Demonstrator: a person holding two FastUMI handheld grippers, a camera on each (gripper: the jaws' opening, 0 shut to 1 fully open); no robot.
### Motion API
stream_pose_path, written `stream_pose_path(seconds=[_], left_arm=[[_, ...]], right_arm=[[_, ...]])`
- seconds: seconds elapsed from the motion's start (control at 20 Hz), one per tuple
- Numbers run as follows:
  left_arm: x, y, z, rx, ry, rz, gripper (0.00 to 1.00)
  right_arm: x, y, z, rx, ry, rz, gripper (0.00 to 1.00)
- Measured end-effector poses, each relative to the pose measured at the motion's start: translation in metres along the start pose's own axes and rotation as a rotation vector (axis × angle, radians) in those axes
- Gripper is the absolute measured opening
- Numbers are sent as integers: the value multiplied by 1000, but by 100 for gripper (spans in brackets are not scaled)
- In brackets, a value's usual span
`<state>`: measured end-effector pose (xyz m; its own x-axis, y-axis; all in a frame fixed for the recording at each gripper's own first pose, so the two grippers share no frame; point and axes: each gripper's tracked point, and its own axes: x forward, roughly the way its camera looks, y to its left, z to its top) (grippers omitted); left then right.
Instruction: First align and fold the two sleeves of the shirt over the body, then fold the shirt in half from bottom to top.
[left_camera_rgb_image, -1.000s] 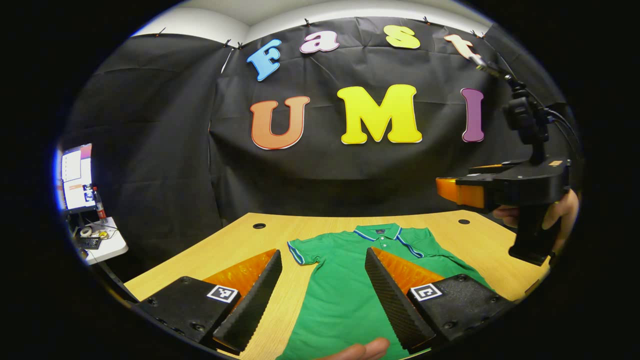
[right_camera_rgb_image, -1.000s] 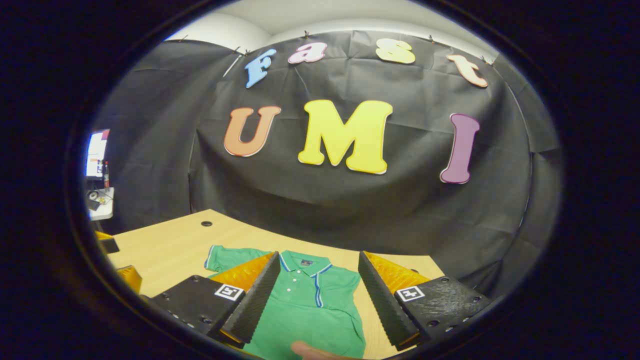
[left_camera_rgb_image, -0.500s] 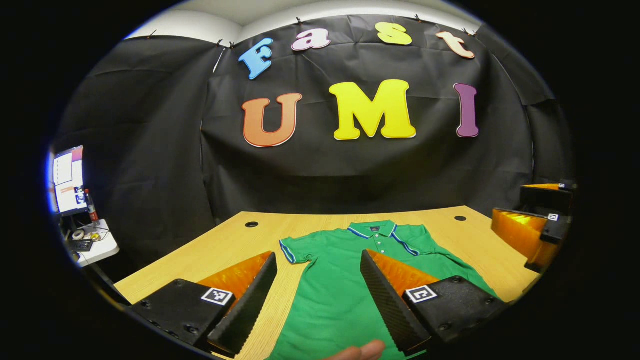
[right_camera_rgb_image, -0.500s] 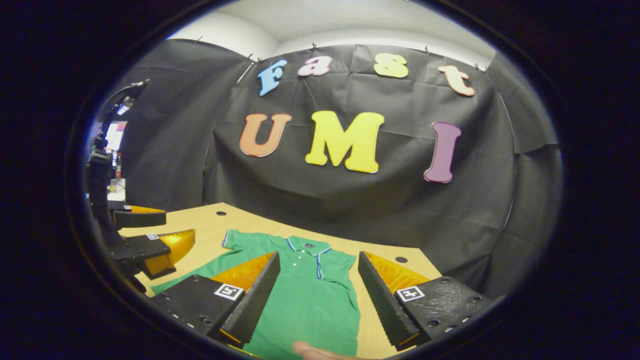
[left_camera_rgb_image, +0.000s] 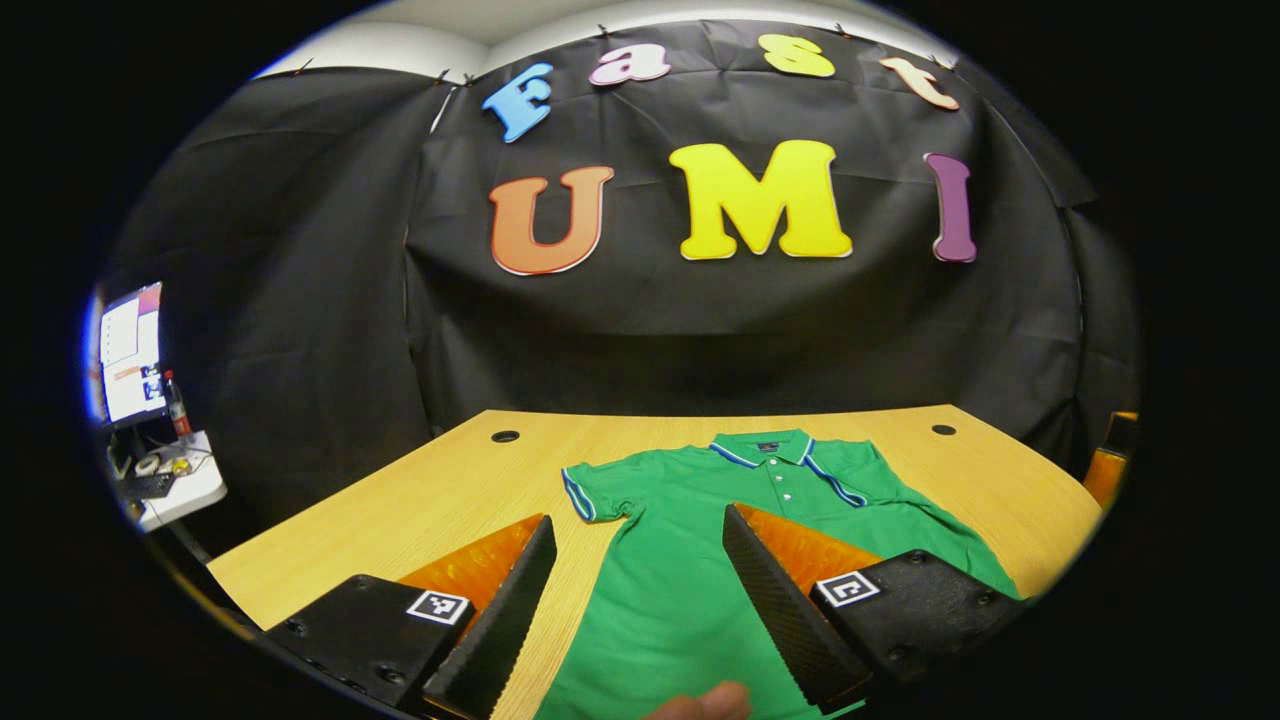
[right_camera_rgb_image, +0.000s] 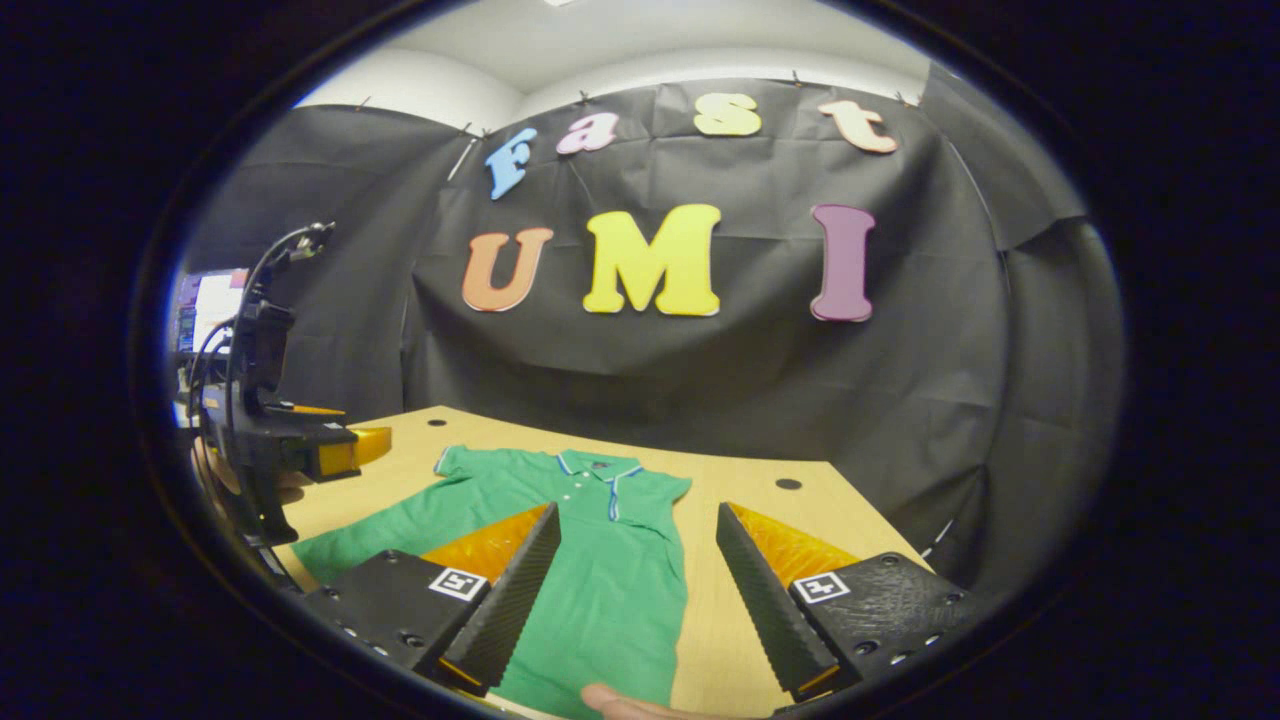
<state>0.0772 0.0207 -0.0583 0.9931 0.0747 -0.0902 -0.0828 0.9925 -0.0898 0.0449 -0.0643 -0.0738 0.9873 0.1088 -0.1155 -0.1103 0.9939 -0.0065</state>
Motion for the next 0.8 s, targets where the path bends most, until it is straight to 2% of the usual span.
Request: stream_pose_path(seconds=[0.15,0.3,0.35,0.4,0.55,0.65,0.7,0.75,0.8], left_arm=[[31,8,5,-6,24,12,100],[77,30,10,-15,55,61,100],[94,34,11,-24,67,71,100],[112,37,11,-30,72,77,100],[155,47,2,-23,79,81,100],[176,46,-19,-40,144,69,100],[184,48,-28,-47,176,82,100],[194,54,-35,-52,194,110,100],[204,58,-40,-65,214,127,100]], right_arm=[[-7,-39,-4,61,-20,-57,96],[-10,-61,-13,126,-20,-87,95],[-12,-64,-19,138,-8,-91,100],[-11,-65,-20,145,-7,-82,95],[-8,-62,-22,143,-24,-50,95],[-3,-56,-28,136,-20,-20,95],[-1,-54,-30,135,-17,-9,95],[-1,-52,-32,136,-15,2,91],[0,-51,-34,139,-12,10,95]])
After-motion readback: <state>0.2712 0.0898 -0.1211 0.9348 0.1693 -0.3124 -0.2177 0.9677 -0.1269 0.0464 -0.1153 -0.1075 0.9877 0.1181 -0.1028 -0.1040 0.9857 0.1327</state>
